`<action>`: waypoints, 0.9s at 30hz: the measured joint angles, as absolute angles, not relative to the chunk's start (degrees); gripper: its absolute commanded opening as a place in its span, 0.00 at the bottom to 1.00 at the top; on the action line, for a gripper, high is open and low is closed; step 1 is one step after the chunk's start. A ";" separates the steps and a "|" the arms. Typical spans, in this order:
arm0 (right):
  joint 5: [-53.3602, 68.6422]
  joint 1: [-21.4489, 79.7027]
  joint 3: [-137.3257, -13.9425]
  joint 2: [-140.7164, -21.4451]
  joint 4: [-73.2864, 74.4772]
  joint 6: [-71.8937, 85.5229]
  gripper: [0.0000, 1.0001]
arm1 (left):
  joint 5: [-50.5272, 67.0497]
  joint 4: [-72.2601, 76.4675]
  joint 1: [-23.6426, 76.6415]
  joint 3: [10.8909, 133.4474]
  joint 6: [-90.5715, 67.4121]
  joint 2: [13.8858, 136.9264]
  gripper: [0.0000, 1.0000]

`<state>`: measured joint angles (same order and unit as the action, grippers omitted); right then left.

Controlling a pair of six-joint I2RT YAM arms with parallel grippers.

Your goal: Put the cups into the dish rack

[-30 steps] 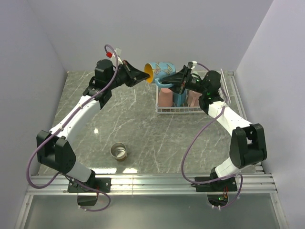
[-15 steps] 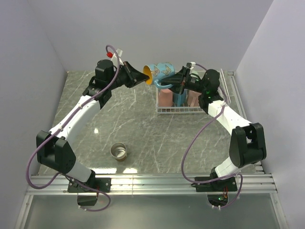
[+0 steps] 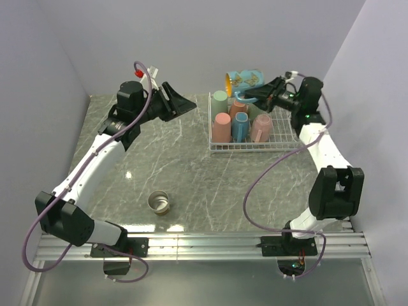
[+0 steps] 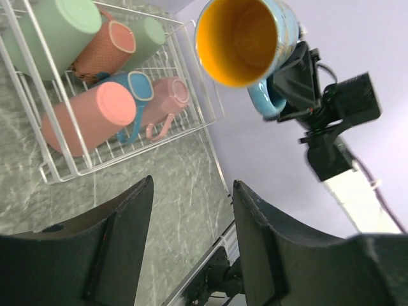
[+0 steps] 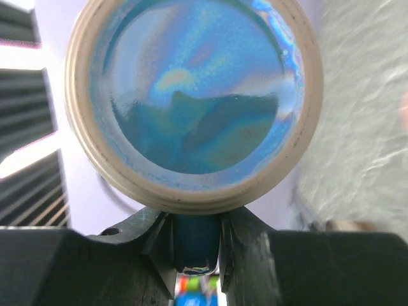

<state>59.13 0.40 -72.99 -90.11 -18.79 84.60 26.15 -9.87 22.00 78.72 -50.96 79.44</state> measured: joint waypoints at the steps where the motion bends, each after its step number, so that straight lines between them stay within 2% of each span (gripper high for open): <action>1: 58.57 -0.97 -74.96 -90.17 -13.47 81.06 0.00 | 26.04 -10.48 21.85 78.72 -50.50 79.22 0.58; 7: 45.95 -7.22 -90.89 -92.16 17.67 56.49 0.00 | 25.15 -12.29 21.45 74.89 -49.01 76.34 0.55; 11: 35.03 -8.47 -99.02 -94.21 30.74 45.39 0.00 | 24.99 -13.89 21.45 71.75 -48.82 74.41 0.54; 20: 10.83 -8.03 -106.65 -101.62 49.10 31.00 0.00 | 24.10 -17.43 21.37 71.07 -47.13 74.08 0.52; 27: 0.80 -7.75 -111.94 -109.14 54.30 27.07 0.00 | 24.14 -18.46 21.34 71.07 -46.48 74.11 0.51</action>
